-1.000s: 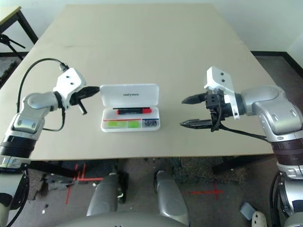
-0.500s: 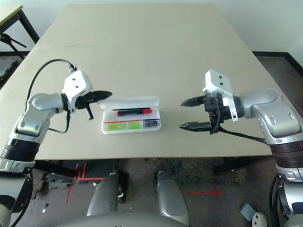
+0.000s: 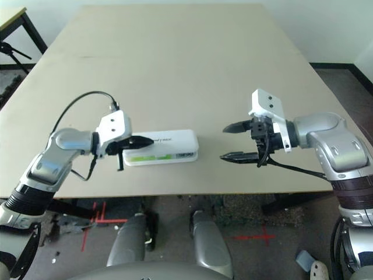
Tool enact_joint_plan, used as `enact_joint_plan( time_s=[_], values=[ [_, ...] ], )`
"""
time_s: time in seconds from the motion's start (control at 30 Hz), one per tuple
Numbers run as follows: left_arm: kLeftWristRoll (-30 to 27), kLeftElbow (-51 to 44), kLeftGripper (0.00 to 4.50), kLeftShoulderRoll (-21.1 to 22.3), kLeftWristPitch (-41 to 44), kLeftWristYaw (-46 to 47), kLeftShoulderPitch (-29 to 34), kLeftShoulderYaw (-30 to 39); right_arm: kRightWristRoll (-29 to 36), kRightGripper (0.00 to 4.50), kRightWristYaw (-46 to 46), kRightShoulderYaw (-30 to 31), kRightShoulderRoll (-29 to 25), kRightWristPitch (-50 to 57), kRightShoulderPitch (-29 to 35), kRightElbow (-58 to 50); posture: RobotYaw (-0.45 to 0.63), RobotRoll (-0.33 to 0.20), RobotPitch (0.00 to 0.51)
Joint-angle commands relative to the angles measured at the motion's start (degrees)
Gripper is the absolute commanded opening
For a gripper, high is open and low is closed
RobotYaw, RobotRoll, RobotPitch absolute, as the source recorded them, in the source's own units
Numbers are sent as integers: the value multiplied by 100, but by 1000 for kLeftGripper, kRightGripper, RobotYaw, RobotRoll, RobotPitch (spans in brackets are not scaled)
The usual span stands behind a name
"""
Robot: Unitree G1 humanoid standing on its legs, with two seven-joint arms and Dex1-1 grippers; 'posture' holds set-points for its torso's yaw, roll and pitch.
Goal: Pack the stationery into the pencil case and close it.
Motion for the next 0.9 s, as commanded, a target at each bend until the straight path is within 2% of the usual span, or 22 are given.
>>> enact_joint_plan(
  time_s=[0.03, 0.17, 0.27, 0.3, 0.37, 0.43, 0.57, 0.7, 0.9],
  values=[
    [365, 176, 39, 78, 232, -13, 144, -374, -7, 4500, -69, 38, 14, -20, 85, -98, -86, 0, 156],
    [315, 125, 39, -22, 254, 75, 179, -382, -1, 4500, -191, -12, 48, -46, 139, -109, -90, 0, 158],
    [-11, 157, 39, -258, 251, 338, 129, 10, 13, 4500, -376, -111, 167, -121, 122, -42, -95, 0, 160],
    [-128, 194, 197, -347, 231, 451, 108, 189, 24, 4500, -463, -154, 230, -143, 105, -2, -95, 0, 160],
    [-271, 304, 669, -406, 335, 655, 74, 528, 74, 4500, -688, -273, 425, -220, 69, 106, -88, 0, 162],
    [-486, 487, 1335, -426, 213, 726, 85, 877, 372, 4500, -974, -576, 778, -155, 51, 169, -83, 0, 162],
    [-931, 670, 2913, -489, 156, 979, 119, 1639, 831, 4500, -1540, -1118, 1344, 29, 167, 67, -66, 0, 165],
    [-1291, 900, 4411, -713, 79, 1541, 51, 2402, 783, 4500, -2288, -1446, 1860, -271, 168, 335, -62, 0, 166],
    [-1462, 1634, 4464, -1114, -448, 2698, -303, 3340, 163, 4500, -3889, -1844, 2538, -1241, -214, 1459, -54, 0, 166]
  ],
)
